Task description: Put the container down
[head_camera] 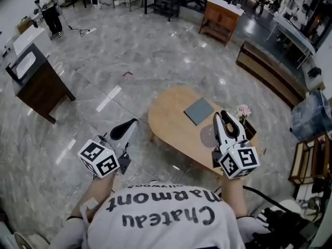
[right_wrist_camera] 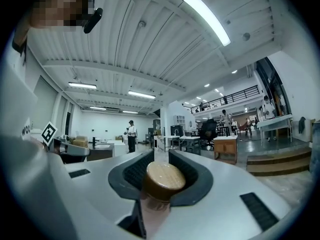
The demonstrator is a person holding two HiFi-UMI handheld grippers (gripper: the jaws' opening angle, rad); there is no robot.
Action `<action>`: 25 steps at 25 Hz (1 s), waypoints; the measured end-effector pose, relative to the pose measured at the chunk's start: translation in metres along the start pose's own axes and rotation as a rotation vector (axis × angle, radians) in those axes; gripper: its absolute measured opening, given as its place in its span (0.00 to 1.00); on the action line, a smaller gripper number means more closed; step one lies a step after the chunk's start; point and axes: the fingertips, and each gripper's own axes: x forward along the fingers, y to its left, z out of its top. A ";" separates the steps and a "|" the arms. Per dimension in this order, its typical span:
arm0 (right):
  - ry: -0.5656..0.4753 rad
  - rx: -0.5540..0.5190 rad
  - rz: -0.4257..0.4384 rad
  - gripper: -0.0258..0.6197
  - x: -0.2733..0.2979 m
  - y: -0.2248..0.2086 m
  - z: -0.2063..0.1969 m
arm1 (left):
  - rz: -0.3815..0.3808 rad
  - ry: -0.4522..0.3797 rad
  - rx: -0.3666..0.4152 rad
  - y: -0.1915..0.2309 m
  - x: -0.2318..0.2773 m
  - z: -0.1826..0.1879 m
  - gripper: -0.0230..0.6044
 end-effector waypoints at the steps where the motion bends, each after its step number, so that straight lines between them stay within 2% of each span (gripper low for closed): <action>1: 0.010 -0.008 0.005 0.18 0.004 0.003 -0.002 | 0.004 -0.006 -0.008 0.006 0.001 0.002 0.06; 6: 0.076 -0.019 0.042 0.18 0.026 0.017 -0.022 | 0.021 -0.035 -0.076 0.026 -0.002 -0.004 0.06; 13: 0.136 0.001 0.071 0.18 0.054 0.021 -0.043 | 0.012 0.021 -0.105 0.038 0.012 -0.018 0.06; 25: 0.102 -0.002 0.131 0.18 0.134 -0.020 -0.033 | 0.053 0.019 -0.098 0.070 0.076 -0.003 0.06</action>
